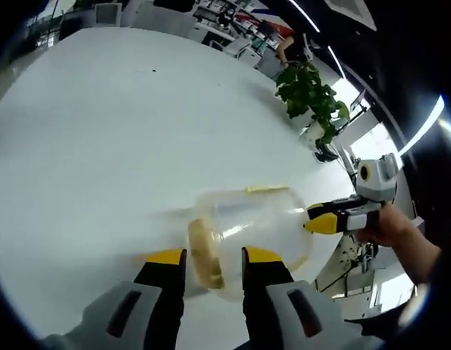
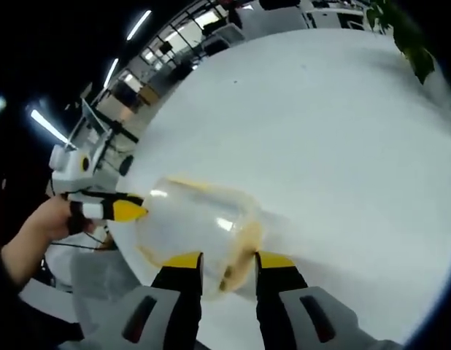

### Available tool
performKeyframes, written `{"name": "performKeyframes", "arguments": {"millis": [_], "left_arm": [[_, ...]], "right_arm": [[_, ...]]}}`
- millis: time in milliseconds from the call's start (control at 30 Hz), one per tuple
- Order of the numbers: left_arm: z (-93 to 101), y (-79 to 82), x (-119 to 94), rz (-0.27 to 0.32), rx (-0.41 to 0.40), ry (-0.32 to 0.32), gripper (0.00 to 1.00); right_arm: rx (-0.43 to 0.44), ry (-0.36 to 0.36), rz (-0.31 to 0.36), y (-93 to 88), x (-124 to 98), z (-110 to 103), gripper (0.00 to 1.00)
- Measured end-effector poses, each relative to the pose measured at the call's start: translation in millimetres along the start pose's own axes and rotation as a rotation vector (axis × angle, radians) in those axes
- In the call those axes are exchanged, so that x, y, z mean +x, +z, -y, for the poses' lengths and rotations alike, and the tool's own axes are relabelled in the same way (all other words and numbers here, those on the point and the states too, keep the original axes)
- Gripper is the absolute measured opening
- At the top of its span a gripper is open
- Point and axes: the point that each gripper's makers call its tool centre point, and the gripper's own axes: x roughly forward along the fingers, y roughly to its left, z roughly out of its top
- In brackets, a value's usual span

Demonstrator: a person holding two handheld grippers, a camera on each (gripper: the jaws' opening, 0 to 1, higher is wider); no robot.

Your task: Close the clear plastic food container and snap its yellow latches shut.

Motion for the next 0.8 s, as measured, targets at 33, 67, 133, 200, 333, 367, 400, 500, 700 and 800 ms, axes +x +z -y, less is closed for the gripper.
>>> {"name": "performKeyframes", "arguments": {"millis": [33,67,133,200,333,367,400,500,700,800], "left_arm": [[3.9,-0.8,0.7,0.002,-0.028,-0.022,0.27],[0.3,-1.1,0.4,0.009,-0.006,-0.007,0.27],[0.3,-0.4,0.8,0.011,-0.006,-0.009,0.27],[0.5,0.0,1.2,0.013,-0.009,-0.013,0.27],[0.3,0.2,1.4,0.013,-0.016,-0.016,0.27],[0.3,0.3,1.2,0.013,-0.004,-0.014,0.27],[0.2,0.3,1.4,0.015,-0.005,-0.013,0.27],[0.3,-0.5,2.7,0.026,-0.007,-0.007,0.30],[7.2,-9.0,10.5,0.036,-0.057,-0.028,0.35],[5.5,-6.7,11.0,0.028,-0.044,-0.027,0.36]], "right_arm": [[-0.003,0.001,0.002,0.1,-0.1,-0.3,0.27],[-0.007,0.001,0.006,0.2,0.0,-0.3,0.27],[-0.008,0.000,0.012,-0.7,-1.4,-2.5,0.26],[-0.011,0.000,0.018,-0.2,-0.9,-1.4,0.26],[-0.018,0.003,0.016,0.2,-0.4,-1.8,0.26],[-0.028,0.003,0.011,0.1,-0.7,-3.0,0.26],[-0.025,0.003,0.009,0.2,-0.6,-2.9,0.26],[-0.024,0.006,0.008,0.6,0.4,-2.1,0.26],[-0.068,-0.003,0.003,0.0,0.5,-5.2,0.25],[-0.076,-0.001,0.016,-0.3,0.7,-4.3,0.24]]}}
